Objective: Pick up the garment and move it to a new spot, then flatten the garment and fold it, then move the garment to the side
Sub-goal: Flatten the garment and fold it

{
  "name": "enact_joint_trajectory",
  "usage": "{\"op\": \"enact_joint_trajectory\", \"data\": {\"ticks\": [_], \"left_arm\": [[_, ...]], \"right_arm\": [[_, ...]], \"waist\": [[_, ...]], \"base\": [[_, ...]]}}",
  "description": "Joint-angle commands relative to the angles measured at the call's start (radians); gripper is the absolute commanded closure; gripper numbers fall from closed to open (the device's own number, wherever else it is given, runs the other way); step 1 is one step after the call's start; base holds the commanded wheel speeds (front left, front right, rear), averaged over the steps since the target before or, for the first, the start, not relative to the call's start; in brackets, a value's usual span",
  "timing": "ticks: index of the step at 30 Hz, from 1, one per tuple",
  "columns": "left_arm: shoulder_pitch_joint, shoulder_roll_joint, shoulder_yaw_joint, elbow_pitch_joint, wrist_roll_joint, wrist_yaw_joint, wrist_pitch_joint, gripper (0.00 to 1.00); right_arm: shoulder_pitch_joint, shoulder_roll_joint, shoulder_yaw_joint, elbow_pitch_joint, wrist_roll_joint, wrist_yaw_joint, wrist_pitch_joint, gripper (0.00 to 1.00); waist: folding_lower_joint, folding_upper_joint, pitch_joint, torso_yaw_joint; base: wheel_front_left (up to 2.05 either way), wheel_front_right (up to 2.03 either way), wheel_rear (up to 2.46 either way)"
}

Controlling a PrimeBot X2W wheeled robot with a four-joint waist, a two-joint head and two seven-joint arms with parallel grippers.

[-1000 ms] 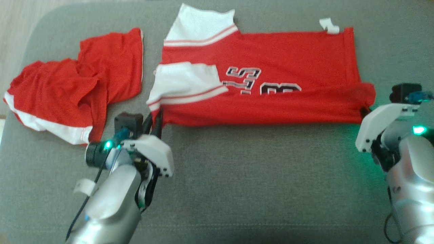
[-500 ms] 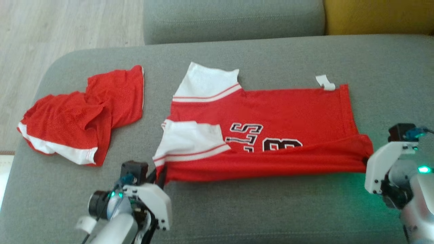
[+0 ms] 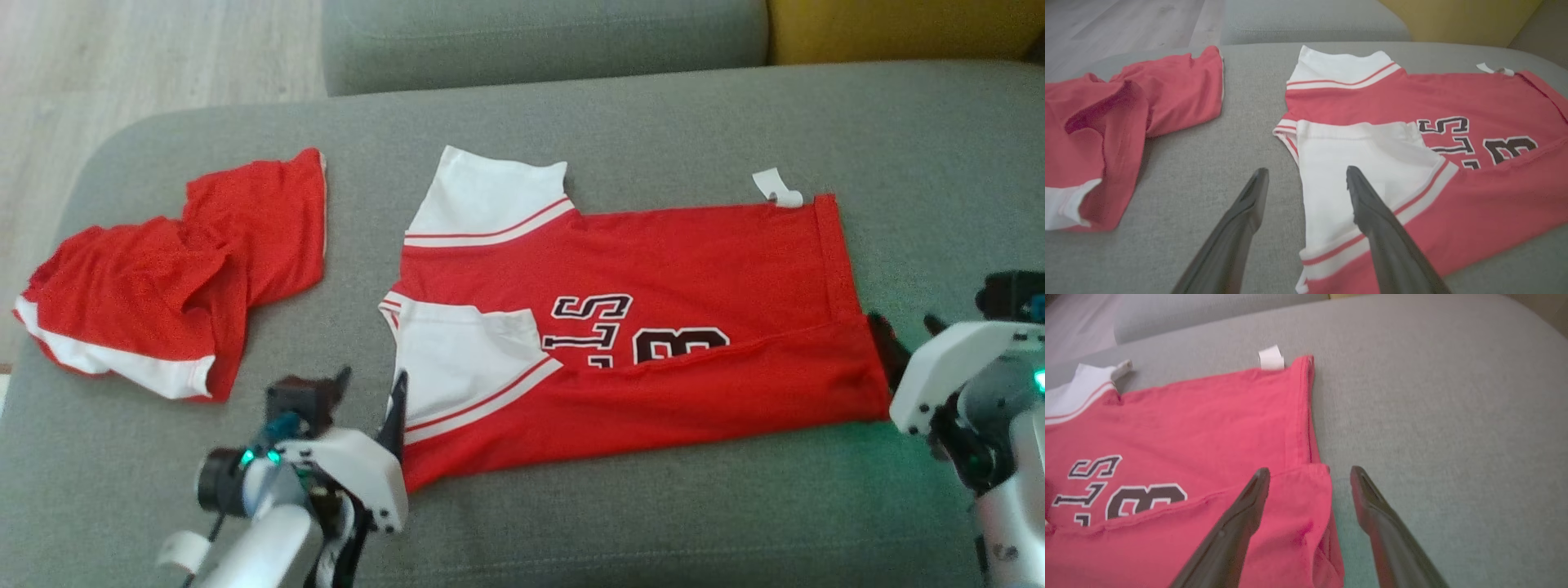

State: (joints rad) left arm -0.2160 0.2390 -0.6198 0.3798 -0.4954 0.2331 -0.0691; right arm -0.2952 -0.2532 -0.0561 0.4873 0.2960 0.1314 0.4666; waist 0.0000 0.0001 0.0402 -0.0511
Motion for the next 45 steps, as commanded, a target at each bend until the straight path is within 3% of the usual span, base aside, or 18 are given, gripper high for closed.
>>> {"op": "enact_joint_trajectory", "data": {"ticks": [1, 6, 13, 23, 28, 35, 45], "left_arm": [[-0.069, 0.023, 0.058, -0.043, -0.005, 0.011, -0.030, 0.00], [-0.144, 0.043, 0.096, -0.072, -0.003, 0.004, -0.075, 0.00], [-0.357, 0.052, 0.076, 0.001, 0.033, -0.044, -0.010, 0.00], [-0.738, 0.042, 0.043, 0.332, 0.100, -0.125, 0.050, 0.00], [-0.850, 0.035, 0.020, 0.475, 0.123, -0.158, 0.070, 0.00], [-0.975, 0.036, -0.023, 0.700, 0.158, -0.197, 0.091, 0.00], [-1.049, 0.031, -0.023, 0.833, 0.140, -0.233, 0.066, 0.00]], "right_arm": [[-0.041, -0.002, 0.009, -0.059, -0.009, -0.001, -0.037, 0.00], [-0.093, 0.024, 0.005, -0.128, -0.036, -0.001, -0.139, 0.00], [-0.206, 0.067, 0.025, -0.164, -0.076, -0.001, -0.231, 0.00], [-0.379, 0.123, 0.140, -0.158, -0.109, -0.001, -0.285, 0.00], [-0.415, 0.143, 0.178, -0.155, -0.107, -0.001, -0.299, 0.00], [-0.430, 0.159, 0.232, -0.171, -0.097, -0.001, -0.311, 0.00], [-0.425, 0.165, 0.242, -0.187, -0.095, -0.001, -0.313, 0.00]], "waist": [[0.0000, -0.0001, 0.015, -0.009], [0.0000, -0.0001, 0.065, -0.030], [0.0000, -0.0001, 0.179, -0.067], [0.0000, -0.0001, 0.345, -0.161], [0.0000, -0.0001, 0.380, -0.196], [0.0000, -0.0001, 0.415, -0.250], [0.0000, -0.0001, 0.436, -0.281]], "base": [[0.00, 0.00, 0.00], [0.00, 0.00, 0.00], [0.00, 0.00, 0.00], [0.00, 0.00, 0.00], [0.00, 0.00, 0.00], [0.00, 0.00, 0.00], [0.00, 0.00, 0.00]]}}
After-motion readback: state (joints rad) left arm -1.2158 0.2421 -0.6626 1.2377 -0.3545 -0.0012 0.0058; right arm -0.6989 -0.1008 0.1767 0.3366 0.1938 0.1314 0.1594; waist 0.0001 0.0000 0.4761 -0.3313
